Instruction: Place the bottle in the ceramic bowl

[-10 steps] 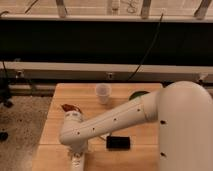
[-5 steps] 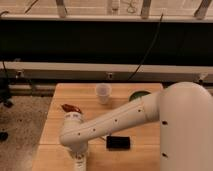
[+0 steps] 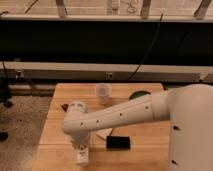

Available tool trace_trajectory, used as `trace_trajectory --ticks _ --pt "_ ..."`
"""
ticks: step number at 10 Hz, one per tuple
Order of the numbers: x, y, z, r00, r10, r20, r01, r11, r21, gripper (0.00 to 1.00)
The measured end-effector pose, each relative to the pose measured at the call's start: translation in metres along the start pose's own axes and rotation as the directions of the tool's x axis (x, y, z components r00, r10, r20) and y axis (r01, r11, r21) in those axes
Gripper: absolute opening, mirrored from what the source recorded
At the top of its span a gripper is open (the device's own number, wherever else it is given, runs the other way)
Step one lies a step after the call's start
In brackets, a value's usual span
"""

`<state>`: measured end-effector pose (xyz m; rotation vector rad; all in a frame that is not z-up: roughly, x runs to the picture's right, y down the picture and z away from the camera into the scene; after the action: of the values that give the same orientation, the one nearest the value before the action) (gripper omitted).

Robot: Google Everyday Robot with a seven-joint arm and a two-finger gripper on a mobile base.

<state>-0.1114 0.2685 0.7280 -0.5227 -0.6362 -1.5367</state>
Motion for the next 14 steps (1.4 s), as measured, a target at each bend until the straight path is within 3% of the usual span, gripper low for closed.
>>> trace_trajectory --ticks 3,7,14 --pt "0.048 0.025 -0.036 0.999 0.013 -0.04 -0.011 1.0 0.027 0.1" --pt "0.083 0.056 -0.069 0.997 0.038 -0.071 -0.034 0.998 0.049 0.1" --pt "0.13 0.093 -0.1 0.995 0.065 -0.07 -0.064 0.998 0.021 0.1"
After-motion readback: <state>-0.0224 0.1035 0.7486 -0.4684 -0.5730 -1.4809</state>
